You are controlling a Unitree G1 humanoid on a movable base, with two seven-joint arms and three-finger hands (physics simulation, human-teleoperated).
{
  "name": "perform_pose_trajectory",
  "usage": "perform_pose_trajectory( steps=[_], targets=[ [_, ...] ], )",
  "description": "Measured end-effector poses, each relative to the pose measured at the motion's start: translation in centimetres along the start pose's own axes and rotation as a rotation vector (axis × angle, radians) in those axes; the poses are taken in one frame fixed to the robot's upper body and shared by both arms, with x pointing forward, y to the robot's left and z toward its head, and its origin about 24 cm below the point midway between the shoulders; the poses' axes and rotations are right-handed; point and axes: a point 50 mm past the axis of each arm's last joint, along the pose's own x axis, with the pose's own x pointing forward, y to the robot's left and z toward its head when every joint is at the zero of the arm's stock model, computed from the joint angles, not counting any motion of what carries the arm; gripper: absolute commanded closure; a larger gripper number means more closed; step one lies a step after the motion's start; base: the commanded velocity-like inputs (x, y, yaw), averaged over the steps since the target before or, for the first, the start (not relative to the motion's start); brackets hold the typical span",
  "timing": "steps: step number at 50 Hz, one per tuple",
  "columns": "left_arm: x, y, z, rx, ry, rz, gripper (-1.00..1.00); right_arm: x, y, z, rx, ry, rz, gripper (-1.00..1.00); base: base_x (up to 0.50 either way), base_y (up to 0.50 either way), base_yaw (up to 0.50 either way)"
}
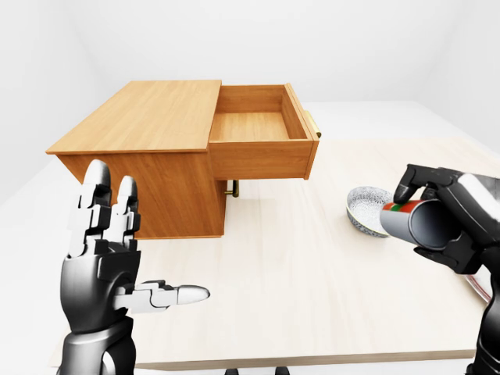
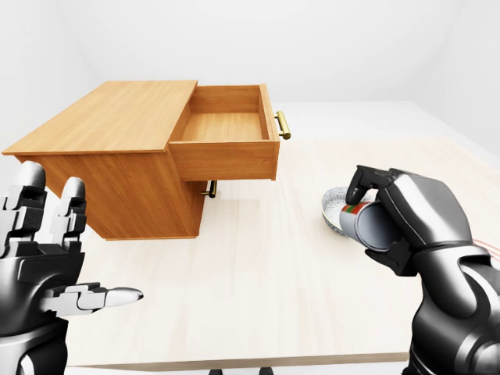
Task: Put the ketchup in the top drawer of the cabinet.
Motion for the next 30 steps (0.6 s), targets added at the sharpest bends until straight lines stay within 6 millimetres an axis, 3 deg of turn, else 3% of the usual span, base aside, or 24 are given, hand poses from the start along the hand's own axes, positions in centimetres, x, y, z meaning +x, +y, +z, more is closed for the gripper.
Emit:
perform_pose_trajectory(
  steps=[15, 30],
  targets=[
    [0.0, 0.1, 0.2, 0.000, -0.011, 0.002, -1.00, 0.6, 0.7, 5.4, 0.036, -0.235, -0.016, 1.00, 0.00, 0.00, 0.00],
    [0.1, 0.1, 0.2, 0.000, -0.013, 0.002, -1.00, 0.0, 1.9, 7.2, 0.116, -0.320, 0.016, 1.00, 0.00, 0.00, 0.00]
  ],
)
